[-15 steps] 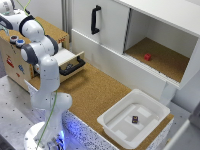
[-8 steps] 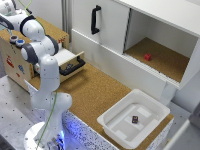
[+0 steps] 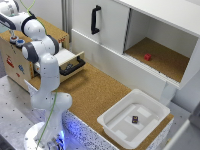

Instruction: Switch off the red light

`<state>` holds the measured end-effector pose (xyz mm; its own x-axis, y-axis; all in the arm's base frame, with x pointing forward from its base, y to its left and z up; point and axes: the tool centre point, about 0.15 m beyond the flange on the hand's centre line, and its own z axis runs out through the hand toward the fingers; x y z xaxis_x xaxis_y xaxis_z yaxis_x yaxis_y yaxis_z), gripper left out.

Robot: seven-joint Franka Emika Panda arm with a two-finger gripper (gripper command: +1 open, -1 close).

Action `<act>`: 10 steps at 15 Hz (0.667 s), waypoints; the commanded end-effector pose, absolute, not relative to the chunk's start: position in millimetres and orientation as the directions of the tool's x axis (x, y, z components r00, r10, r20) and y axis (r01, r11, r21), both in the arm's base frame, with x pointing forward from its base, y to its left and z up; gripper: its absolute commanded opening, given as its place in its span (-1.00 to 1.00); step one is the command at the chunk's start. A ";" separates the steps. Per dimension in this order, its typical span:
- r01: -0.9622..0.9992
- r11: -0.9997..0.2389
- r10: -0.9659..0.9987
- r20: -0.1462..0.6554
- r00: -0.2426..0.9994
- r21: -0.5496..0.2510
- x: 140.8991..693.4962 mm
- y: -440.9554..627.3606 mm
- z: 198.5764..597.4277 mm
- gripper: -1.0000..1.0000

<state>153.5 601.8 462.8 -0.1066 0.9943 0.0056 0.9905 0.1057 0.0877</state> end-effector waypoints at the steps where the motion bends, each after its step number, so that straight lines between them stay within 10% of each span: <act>1: 0.987 0.118 0.992 -0.058 -0.112 0.111 139.0 612.3 534.5 -1.00; 3: 0.987 0.110 0.992 -0.072 -0.102 0.117 139.0 598.1 553.8 -1.00; 4: 0.990 0.076 0.997 -0.032 -0.073 0.122 143.1 587.2 564.3 1.00; 10: 0.998 0.006 0.998 0.060 -0.010 0.069 143.6 562.9 561.6 1.00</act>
